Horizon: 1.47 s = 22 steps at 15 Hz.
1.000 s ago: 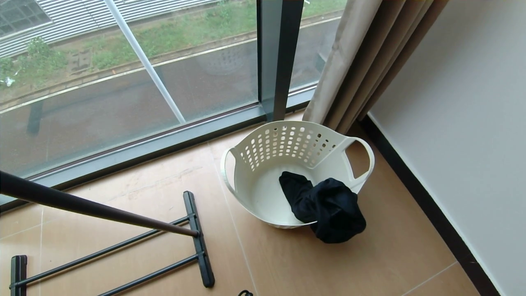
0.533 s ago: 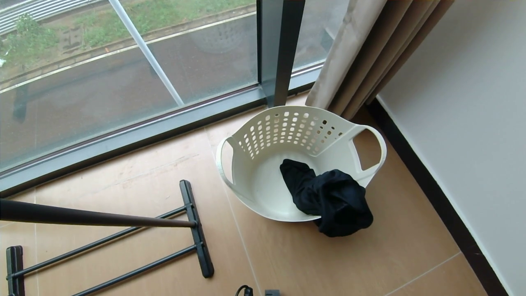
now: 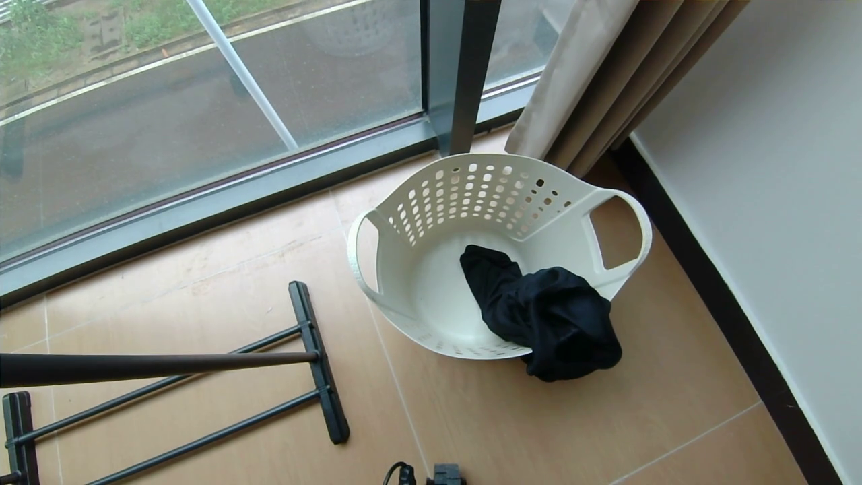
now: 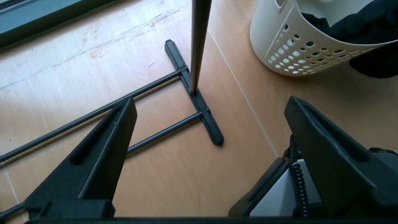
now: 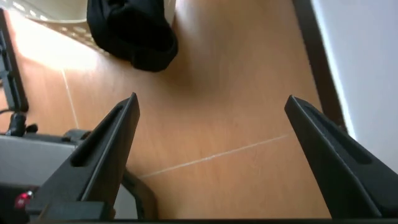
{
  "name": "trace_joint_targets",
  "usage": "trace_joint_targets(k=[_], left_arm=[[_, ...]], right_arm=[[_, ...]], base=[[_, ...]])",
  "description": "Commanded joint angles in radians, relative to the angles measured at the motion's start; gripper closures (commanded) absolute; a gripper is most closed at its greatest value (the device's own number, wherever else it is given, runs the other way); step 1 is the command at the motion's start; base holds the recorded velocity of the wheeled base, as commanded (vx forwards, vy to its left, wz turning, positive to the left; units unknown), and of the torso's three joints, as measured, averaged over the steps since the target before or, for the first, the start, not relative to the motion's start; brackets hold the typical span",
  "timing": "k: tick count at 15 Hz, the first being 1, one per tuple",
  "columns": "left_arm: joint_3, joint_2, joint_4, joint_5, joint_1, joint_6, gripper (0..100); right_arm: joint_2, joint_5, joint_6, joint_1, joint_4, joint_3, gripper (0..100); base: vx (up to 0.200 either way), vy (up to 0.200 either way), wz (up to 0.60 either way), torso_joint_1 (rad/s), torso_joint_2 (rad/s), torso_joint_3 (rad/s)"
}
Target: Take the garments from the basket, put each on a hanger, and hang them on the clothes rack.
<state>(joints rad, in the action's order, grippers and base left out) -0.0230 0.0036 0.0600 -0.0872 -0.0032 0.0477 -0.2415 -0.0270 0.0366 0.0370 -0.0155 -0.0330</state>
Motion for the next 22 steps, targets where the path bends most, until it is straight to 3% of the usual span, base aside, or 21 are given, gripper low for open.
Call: trace_joint_targets(k=[1, 4, 6, 9, 12, 14, 15, 17, 22], left_arm=[[0.000, -0.001, 0.000, 0.000, 0.000, 0.000, 0], [0.000, -0.001, 0.001, 0.000, 0.000, 0.000, 0], [-0.002, -0.001, 0.001, 0.000, 0.000, 0.000, 0], [0.000, -0.001, 0.001, -0.002, 0.000, 0.001, 0], [0.000, -0.001, 0.001, -0.002, 0.000, 0.001, 0], [0.000, -0.001, 0.000, -0.002, 0.000, 0.001, 0], [0.000, -0.001, 0.001, -0.002, 0.000, 0.001, 0], [0.000, -0.001, 0.000, -0.002, 0.000, 0.001, 0], [0.000, -0.002, 0.000, -0.002, -0.001, 0.001, 0]], right_arm=[[-0.530, -0.017, 0.011, 0.130, 0.092, -0.148, 0], [-0.815, 0.001, 0.080, 0.250, 0.094, -0.377, 0], [-0.934, 0.052, 0.195, 0.299, 0.094, -0.472, 0], [-1.153, 0.139, 0.404, 0.365, 0.095, -0.644, 0], [-1.257, 0.190, 0.594, 0.405, 0.095, -0.708, 0], [-1.328, 0.206, 0.790, 0.403, 0.097, -0.742, 0], [-1.357, 0.259, 0.858, 0.403, 0.098, -0.769, 0], [-1.417, 0.345, 0.865, 0.403, 0.120, -0.821, 0], [-1.546, 0.358, 0.859, 0.399, 0.321, -0.880, 0]], base=[[0.000, 0.000, 0.00, 0.000, 0.00, 0.000], [0.000, 0.000, 0.00, 0.000, 0.00, 0.000], [0.000, 0.000, 0.00, 0.000, 0.00, 0.000], [0.000, 0.000, 0.00, 0.000, 0.00, 0.000], [0.000, 0.000, 0.00, 0.000, 0.00, 0.000], [0.000, 0.000, 0.00, 0.000, 0.00, 0.000], [0.000, 0.000, 0.00, 0.000, 0.00, 0.000], [0.000, 0.000, 0.00, 0.000, 0.00, 0.000], [0.000, 0.000, 0.00, 0.000, 0.00, 0.000]])
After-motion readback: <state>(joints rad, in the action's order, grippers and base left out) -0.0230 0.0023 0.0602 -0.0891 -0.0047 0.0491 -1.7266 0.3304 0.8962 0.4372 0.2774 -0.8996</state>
